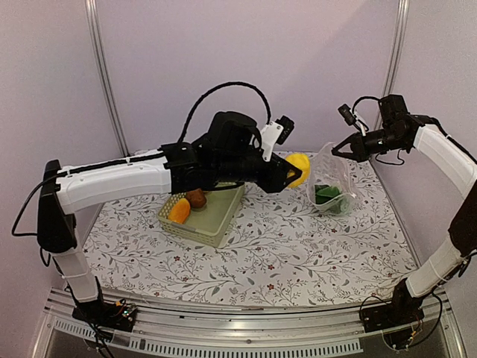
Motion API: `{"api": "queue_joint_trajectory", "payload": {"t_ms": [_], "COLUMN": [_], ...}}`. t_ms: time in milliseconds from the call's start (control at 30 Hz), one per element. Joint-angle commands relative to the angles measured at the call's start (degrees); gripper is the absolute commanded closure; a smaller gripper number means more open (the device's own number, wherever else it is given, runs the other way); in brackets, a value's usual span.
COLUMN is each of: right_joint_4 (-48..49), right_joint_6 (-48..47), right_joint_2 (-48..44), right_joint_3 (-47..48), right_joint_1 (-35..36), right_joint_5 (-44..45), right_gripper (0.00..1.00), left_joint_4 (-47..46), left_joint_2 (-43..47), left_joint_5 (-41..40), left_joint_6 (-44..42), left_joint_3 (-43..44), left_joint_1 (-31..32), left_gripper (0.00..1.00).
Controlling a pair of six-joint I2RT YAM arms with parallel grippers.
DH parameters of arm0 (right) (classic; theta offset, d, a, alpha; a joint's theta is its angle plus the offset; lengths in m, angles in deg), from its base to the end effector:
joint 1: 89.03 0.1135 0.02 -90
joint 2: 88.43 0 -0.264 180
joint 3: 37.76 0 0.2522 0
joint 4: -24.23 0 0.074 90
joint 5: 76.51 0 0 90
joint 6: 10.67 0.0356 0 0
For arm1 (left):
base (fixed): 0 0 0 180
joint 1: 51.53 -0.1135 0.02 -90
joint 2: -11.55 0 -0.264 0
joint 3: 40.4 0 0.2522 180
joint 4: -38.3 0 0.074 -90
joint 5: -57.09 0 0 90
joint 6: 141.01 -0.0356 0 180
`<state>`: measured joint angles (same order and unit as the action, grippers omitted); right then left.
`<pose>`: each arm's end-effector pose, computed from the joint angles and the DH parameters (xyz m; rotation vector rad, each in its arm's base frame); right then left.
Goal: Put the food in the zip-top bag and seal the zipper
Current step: Place the fake fruit in the zipper food storage bag.
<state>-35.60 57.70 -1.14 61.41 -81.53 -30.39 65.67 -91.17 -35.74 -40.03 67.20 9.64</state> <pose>0.3151 0.0664 0.3551 -0.8902 2.0604 0.7818 0.2092 -0.3764 0.3506 0.8367 1.8662 -0.7639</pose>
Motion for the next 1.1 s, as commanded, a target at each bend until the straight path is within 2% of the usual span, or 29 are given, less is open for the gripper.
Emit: {"api": "queue_joint_trajectory", "payload": {"t_ms": [0, 167, 500, 867, 1067], "right_joint_4": [-0.78, -0.70, -0.52, -0.02, 0.77], "right_joint_6": [0.75, 1.47, 2.26, 3.57, 4.26], "right_joint_2": [0.59, 0.43, 0.21, -0.87, -0.98], "right_joint_3": [2.19, 2.31, 2.74, 2.28, 0.69], "right_joint_1": [0.32, 0.48, 0.78, 0.80, 1.01], "right_joint_5": [-1.09, -1.51, -1.58, -2.73, -4.27], "right_gripper": [1.00, 1.00, 1.00, 1.00, 1.00], "left_joint_4": [-8.19, -8.22, -2.05, 0.39, -0.64], "left_joint_2": [-4.98, -12.72, -25.36, -30.82, -34.13], "left_joint_5": [6.67, 6.99, 3.01, -2.72, -6.46], "left_joint_6": [-1.10, 3.22, 13.12, 17.59, 21.87], "left_joint_3": [3.73, 11.37, 28.22, 31.52, 34.75], "left_joint_1": [2.12, 2.73, 2.30, 0.95, 0.46], "left_gripper": [0.53, 0.55, 0.57, 0.57, 0.50]}}
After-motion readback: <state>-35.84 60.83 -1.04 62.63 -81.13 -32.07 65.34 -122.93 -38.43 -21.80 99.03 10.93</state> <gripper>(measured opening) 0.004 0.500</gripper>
